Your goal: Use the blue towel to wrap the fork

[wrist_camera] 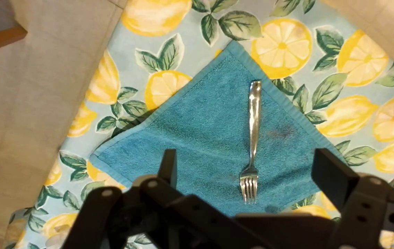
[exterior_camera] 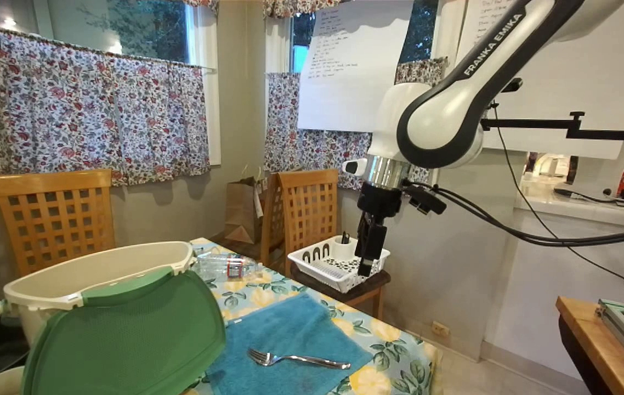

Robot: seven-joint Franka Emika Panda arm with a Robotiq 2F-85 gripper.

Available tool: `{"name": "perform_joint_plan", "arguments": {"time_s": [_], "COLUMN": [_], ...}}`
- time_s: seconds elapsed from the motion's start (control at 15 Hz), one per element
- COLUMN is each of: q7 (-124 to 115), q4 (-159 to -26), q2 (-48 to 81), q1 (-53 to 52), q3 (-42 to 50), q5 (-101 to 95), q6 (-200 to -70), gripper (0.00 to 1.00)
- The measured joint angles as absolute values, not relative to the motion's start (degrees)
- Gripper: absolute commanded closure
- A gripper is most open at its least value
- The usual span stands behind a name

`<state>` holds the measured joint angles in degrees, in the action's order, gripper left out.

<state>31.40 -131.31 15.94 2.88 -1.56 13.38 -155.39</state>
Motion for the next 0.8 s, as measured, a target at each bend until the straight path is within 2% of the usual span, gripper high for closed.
{"name": "perform_joint_plan", "arguments": {"time_s": [0.8], "q7": [33.7], "q4": [-119.4], "q2": [31.7], "q1": [7.5], "q3": [-7.9], "q5": [10.3], "q6": [-154.3], "gripper": [0.0]}}
